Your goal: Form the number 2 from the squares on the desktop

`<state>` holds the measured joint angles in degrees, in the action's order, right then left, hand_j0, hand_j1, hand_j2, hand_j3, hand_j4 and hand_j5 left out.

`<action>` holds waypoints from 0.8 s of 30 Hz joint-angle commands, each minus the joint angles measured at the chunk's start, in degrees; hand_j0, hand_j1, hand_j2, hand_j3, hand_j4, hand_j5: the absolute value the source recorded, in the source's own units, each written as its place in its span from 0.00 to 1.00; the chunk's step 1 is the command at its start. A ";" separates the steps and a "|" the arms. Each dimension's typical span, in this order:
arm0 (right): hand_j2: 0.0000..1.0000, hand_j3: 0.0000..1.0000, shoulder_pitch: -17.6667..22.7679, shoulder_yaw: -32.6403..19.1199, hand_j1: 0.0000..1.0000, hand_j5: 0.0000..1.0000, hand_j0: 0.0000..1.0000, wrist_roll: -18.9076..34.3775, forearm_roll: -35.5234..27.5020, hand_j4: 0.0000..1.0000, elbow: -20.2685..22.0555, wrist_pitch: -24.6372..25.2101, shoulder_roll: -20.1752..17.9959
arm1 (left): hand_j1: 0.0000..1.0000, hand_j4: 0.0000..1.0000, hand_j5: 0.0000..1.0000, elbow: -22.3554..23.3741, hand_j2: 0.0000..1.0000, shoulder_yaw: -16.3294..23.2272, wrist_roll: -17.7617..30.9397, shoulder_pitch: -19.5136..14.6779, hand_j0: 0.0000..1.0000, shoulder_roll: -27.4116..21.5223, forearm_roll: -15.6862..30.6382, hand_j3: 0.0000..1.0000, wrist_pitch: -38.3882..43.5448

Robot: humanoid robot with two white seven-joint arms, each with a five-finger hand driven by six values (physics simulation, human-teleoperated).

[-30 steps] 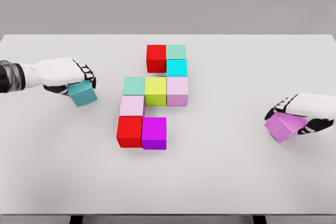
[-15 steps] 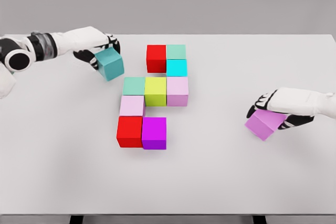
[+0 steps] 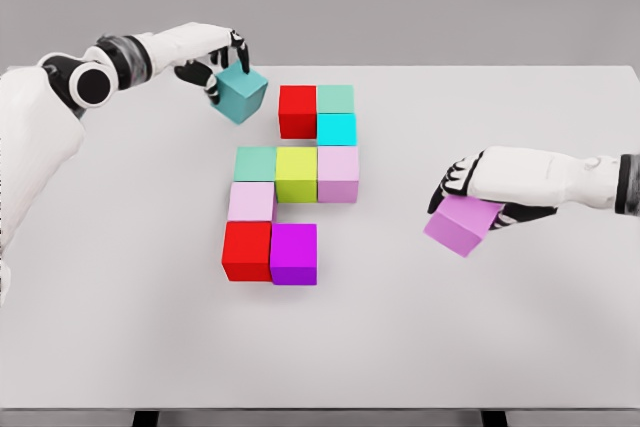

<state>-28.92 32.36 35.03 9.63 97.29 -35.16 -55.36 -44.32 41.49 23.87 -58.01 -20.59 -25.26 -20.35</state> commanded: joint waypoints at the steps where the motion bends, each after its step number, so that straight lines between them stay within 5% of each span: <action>1: 0.53 0.53 0.00 0.07 0.53 0.53 0.53 -0.03 -0.31 0.53 0.71 0.16 1.13 | 0.41 0.41 0.41 1.34 0.41 -0.45 0.04 0.00 0.41 1.43 6.79 0.41 4.70; 3: 0.53 0.53 0.00 0.16 0.53 0.53 0.53 -0.03 -0.31 0.53 1.68 0.16 1.74 | 0.42 0.42 0.42 2.22 0.42 -0.36 0.04 -0.09 0.42 1.43 14.45 0.42 10.23; 12: 0.53 0.53 -5.27 7.45 0.53 0.53 0.53 -0.03 -0.14 0.53 3.43 0.16 4.03 | 0.49 0.49 0.49 2.13 0.49 -0.27 -0.14 1.14 0.49 1.78 14.98 0.49 11.03; 19: 0.53 0.53 -9.05 14.31 0.53 0.53 0.53 -0.03 -0.14 0.53 3.43 0.16 6.14 | 0.54 0.54 0.54 2.13 0.54 -0.18 -5.06 3.60 0.54 1.70 16.73 0.54 11.21; 24: 0.56 0.56 -10.11 14.49 0.56 0.56 0.56 -0.03 -0.14 0.56 3.43 0.16 7.28 | 0.70 0.70 0.70 2.22 0.70 -0.18 -5.15 3.69 0.70 1.61 17.61 0.70 11.21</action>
<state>-39.20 46.43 35.02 9.85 100.71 -35.16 -48.53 -42.08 41.40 18.90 -54.32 -18.96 -8.21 -9.17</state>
